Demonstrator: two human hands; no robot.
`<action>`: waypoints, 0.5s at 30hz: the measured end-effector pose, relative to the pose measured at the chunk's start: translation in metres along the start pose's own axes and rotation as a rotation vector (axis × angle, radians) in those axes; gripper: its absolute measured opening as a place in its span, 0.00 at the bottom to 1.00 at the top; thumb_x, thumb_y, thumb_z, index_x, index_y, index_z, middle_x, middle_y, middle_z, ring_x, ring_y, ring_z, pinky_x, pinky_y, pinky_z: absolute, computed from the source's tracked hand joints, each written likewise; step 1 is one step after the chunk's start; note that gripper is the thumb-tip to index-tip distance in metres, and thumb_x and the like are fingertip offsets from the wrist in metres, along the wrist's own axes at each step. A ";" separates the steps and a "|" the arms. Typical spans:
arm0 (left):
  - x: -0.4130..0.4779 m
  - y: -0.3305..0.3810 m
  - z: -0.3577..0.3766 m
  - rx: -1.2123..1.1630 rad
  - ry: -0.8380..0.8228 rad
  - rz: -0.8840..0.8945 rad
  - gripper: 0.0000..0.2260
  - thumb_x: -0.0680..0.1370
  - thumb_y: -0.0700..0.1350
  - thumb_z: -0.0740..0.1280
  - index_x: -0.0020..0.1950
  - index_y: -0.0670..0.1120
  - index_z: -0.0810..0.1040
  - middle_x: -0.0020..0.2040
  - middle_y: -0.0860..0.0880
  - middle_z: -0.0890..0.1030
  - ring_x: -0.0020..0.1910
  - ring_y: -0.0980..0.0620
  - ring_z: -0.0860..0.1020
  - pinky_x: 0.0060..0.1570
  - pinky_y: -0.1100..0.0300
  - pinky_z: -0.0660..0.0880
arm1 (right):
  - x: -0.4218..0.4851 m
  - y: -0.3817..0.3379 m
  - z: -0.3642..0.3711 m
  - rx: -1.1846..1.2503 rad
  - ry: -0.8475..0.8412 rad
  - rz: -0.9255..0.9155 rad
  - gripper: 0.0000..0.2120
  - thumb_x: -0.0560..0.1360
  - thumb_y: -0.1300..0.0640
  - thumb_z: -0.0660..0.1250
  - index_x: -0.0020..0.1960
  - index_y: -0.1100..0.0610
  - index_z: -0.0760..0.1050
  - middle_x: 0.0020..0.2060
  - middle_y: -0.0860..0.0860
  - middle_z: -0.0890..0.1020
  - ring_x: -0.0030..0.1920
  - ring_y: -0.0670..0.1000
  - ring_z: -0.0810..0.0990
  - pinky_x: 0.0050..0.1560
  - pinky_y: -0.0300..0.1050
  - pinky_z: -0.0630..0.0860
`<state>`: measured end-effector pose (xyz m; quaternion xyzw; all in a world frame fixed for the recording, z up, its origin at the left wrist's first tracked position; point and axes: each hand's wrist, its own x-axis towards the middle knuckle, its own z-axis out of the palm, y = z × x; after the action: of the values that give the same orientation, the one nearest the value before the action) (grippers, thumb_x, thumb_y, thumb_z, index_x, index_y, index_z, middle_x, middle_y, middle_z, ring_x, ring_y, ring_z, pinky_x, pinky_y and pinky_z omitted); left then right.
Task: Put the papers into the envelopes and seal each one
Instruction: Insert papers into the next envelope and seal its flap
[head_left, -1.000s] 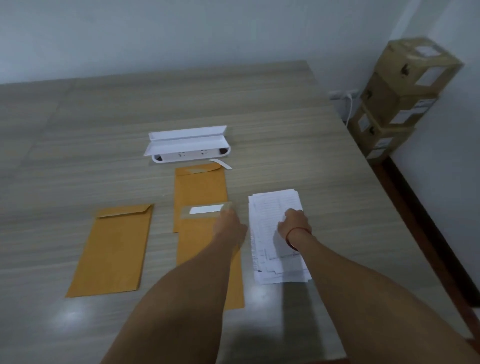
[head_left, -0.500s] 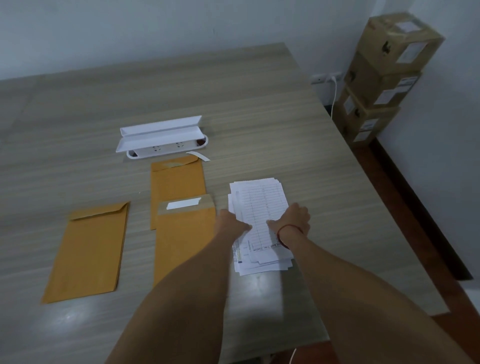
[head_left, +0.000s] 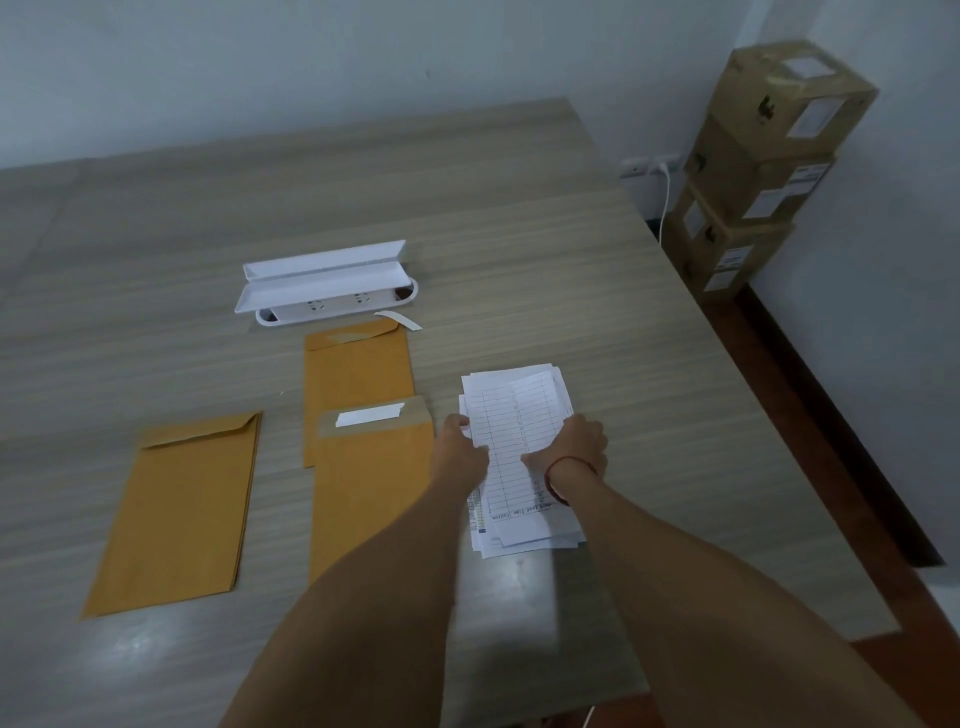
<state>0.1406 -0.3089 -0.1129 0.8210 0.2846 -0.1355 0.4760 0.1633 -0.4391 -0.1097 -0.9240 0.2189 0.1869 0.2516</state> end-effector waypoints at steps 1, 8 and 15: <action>0.001 -0.001 -0.001 0.009 0.004 -0.007 0.21 0.75 0.33 0.66 0.66 0.42 0.67 0.43 0.49 0.76 0.41 0.52 0.75 0.42 0.58 0.76 | -0.001 -0.001 0.000 -0.003 0.007 -0.002 0.38 0.62 0.49 0.81 0.66 0.58 0.68 0.64 0.56 0.71 0.65 0.56 0.71 0.61 0.50 0.74; 0.004 -0.006 -0.001 -0.004 -0.014 -0.043 0.30 0.69 0.40 0.76 0.68 0.43 0.68 0.65 0.43 0.72 0.62 0.46 0.74 0.61 0.54 0.75 | -0.004 -0.007 0.000 0.002 -0.051 0.103 0.42 0.61 0.48 0.81 0.67 0.59 0.65 0.63 0.57 0.75 0.63 0.57 0.76 0.64 0.51 0.74; 0.007 -0.009 0.001 -0.035 -0.015 -0.054 0.30 0.69 0.41 0.76 0.67 0.41 0.67 0.65 0.42 0.73 0.64 0.46 0.73 0.63 0.52 0.74 | -0.005 -0.005 0.006 0.182 -0.181 0.049 0.27 0.65 0.58 0.77 0.62 0.59 0.74 0.57 0.54 0.81 0.58 0.55 0.80 0.59 0.50 0.78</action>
<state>0.1409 -0.3038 -0.1228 0.8035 0.3053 -0.1495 0.4886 0.1606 -0.4302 -0.1100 -0.8710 0.2341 0.2548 0.3486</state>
